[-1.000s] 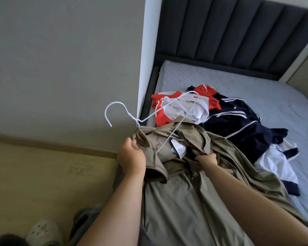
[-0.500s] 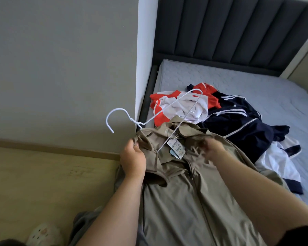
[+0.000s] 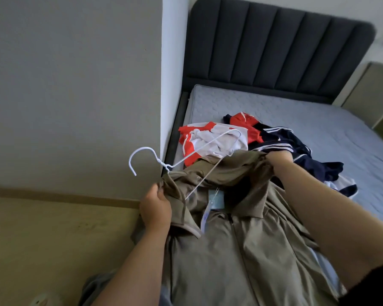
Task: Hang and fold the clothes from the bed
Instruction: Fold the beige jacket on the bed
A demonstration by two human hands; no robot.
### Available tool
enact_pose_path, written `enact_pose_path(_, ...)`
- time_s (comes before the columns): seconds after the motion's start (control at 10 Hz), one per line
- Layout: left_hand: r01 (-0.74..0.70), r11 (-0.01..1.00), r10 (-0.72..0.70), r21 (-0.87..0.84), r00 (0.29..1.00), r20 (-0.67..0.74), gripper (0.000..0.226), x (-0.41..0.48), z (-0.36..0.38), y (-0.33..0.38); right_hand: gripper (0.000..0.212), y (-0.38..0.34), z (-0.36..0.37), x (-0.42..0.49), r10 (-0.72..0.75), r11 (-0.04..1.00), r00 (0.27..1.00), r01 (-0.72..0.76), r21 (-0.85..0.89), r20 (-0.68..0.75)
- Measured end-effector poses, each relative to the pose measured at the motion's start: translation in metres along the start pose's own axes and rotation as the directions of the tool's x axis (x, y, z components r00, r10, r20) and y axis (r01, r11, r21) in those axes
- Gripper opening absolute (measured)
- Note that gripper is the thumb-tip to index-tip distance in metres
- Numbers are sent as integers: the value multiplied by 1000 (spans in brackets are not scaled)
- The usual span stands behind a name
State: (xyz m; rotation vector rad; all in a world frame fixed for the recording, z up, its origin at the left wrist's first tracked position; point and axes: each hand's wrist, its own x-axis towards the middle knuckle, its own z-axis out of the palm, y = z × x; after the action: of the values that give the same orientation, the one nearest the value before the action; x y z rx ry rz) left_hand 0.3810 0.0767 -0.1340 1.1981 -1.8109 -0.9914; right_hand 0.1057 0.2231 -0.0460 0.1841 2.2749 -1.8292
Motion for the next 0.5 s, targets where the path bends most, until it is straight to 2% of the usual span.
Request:
enact_pose_path(0.1,-32,999,31,15,998,55,19,-3,0,1,36,-5,-3,3,97,995,994,-96,35,-40)
enact_pose_path(0.2,-115,991,106,73,988,114,22,-6,-1,1,45,-9,-10,2,-114,959,993,110,-261,0)
enact_pose_path(0.3,-173,978,154,121,977,148,25,-11,-1,2,35,-10,-4,-9,-94,993,991,101,69,-100)
enact_pose_path(0.4,-157,971,133,179,982,138,21,-12,-4,2,22,-11,7,-20,-297,951,930,269,-150,-217)
enact_pose_path(0.5,-121,957,92,265,989,119,20,-10,-8,1,19,-10,14,-32,-395,916,877,351,-196,-275)
